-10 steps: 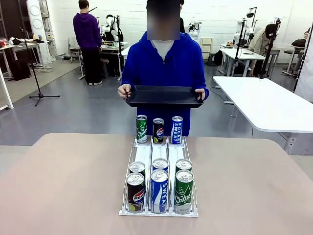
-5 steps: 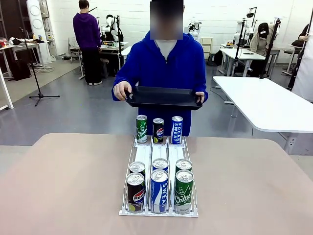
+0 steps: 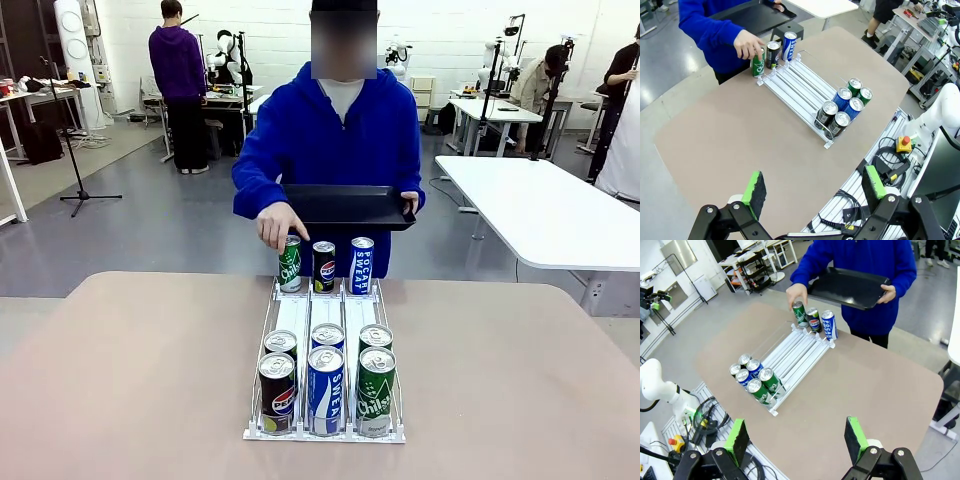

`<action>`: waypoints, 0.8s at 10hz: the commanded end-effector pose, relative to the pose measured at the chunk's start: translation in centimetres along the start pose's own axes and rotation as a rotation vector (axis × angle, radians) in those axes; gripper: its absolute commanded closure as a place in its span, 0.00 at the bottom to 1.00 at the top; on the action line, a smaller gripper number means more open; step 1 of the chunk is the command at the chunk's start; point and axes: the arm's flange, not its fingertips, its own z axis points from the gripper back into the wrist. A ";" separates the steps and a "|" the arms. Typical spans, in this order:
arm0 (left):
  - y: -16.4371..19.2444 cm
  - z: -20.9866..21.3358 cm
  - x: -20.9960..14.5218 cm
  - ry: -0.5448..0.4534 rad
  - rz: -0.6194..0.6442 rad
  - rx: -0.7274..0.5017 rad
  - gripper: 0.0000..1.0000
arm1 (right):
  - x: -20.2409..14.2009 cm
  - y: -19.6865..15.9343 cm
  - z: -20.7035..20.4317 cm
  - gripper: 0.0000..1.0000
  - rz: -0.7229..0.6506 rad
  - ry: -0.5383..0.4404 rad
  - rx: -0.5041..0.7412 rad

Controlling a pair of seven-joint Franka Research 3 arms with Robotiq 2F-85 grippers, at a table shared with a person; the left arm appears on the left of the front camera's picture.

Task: Retrieve and hand over the desired beverage to the person.
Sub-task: Pick up a can of the same type that the person held from the Automatic Can Dispenser.

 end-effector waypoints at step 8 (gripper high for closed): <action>0.1 0.0 0.1 -0.004 -0.014 -0.017 0.00 | 0.1 0.0 -0.1 0.00 0.009 -0.013 0.029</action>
